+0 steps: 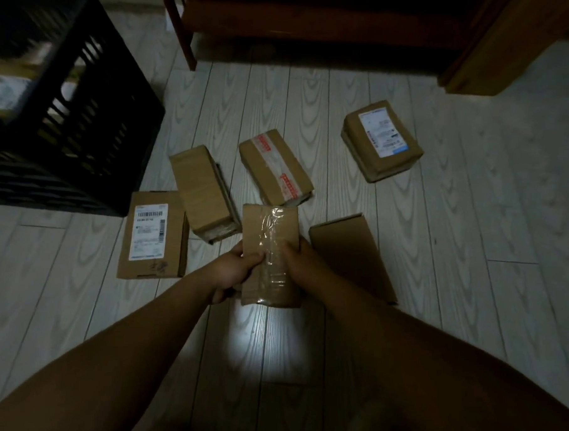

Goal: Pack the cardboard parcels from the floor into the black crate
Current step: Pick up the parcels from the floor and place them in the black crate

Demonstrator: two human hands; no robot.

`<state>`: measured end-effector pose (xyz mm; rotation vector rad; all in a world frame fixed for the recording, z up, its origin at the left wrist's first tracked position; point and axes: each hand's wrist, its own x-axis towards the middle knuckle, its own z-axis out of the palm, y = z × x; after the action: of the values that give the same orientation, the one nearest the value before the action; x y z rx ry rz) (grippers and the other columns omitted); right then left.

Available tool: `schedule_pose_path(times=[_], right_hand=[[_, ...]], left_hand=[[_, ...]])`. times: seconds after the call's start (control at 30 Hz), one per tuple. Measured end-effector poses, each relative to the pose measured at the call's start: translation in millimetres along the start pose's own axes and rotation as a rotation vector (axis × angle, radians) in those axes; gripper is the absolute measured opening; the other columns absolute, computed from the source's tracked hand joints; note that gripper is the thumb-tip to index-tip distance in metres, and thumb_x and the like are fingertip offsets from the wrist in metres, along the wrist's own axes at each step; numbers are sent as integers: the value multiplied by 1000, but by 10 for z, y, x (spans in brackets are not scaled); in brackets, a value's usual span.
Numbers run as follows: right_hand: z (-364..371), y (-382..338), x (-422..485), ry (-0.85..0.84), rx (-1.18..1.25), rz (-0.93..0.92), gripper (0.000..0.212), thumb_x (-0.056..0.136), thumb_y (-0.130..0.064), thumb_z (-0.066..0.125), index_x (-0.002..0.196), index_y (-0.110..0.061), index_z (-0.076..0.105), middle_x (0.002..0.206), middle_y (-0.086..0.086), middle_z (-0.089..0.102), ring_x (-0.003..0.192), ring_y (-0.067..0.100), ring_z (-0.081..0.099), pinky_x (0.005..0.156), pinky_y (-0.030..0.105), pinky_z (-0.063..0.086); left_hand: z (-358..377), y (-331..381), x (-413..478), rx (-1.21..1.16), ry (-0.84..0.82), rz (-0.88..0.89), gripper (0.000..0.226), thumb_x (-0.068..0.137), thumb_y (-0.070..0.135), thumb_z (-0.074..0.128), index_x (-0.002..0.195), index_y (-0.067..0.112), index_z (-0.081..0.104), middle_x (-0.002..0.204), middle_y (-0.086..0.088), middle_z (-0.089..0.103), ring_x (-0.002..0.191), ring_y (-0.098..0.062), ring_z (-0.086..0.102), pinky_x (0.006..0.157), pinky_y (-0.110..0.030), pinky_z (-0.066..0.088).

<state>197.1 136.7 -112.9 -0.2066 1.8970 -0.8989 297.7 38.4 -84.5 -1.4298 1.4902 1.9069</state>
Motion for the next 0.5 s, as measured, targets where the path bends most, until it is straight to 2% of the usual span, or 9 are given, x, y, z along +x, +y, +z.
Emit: schedule_pose_path(times=[0.03, 0.1, 0.2, 0.3, 0.4, 0.5], right_hand=[[-54, -107, -93, -6, 3, -17, 52, 94, -47, 43, 141, -25, 41, 138, 6, 52, 121, 27, 53, 105, 40, 40], [-169, -339, -305, 3, 1, -43, 49, 97, -44, 41, 143, -27, 38, 139, 7, 51, 122, 27, 52, 101, 34, 40], [-374, -840, -848, 23, 15, -48, 52, 99, -47, 38, 147, -29, 29, 143, 6, 47, 125, 27, 49, 102, 35, 38], [-665, -1489, -1579, 29, -17, -82, 50, 100, -46, 34, 148, -32, 26, 139, -7, 45, 126, 23, 47, 104, 31, 34], [-951, -2223, -2374, 75, -28, -97, 49, 101, -44, 32, 148, -30, 27, 142, 0, 47, 126, 24, 48, 99, 29, 35], [-1181, -2991, -3197, 117, -68, -149, 48, 102, -41, 29, 148, -28, 27, 140, 3, 49, 124, 24, 49, 100, 33, 37]], left_hand=[[3, 62, -81, -1, 5, 33, 29, 97, 27, 48, 125, 27, 42, 97, 3, 63, 79, -10, 61, 46, -16, 51], [-7, 240, -307, -9, 15, 71, 34, 97, 27, 48, 131, 22, 43, 98, 3, 64, 80, -9, 62, 43, -15, 50], [-55, 609, -857, -26, 13, 104, 39, 96, 29, 51, 134, 23, 44, 105, 3, 66, 84, -8, 64, 52, -21, 53], [-114, 1108, -1648, -3, -3, 159, 38, 95, 28, 52, 132, 28, 43, 112, 4, 65, 89, -8, 65, 57, -22, 55], [-208, 1689, -2574, 9, -28, 197, 40, 94, 35, 52, 133, 31, 44, 115, 5, 64, 97, -11, 64, 64, -28, 56], [-352, 2309, -3580, -11, -30, 215, 41, 95, 53, 34, 127, 32, 49, 118, 3, 62, 102, -16, 62, 71, -36, 55]])
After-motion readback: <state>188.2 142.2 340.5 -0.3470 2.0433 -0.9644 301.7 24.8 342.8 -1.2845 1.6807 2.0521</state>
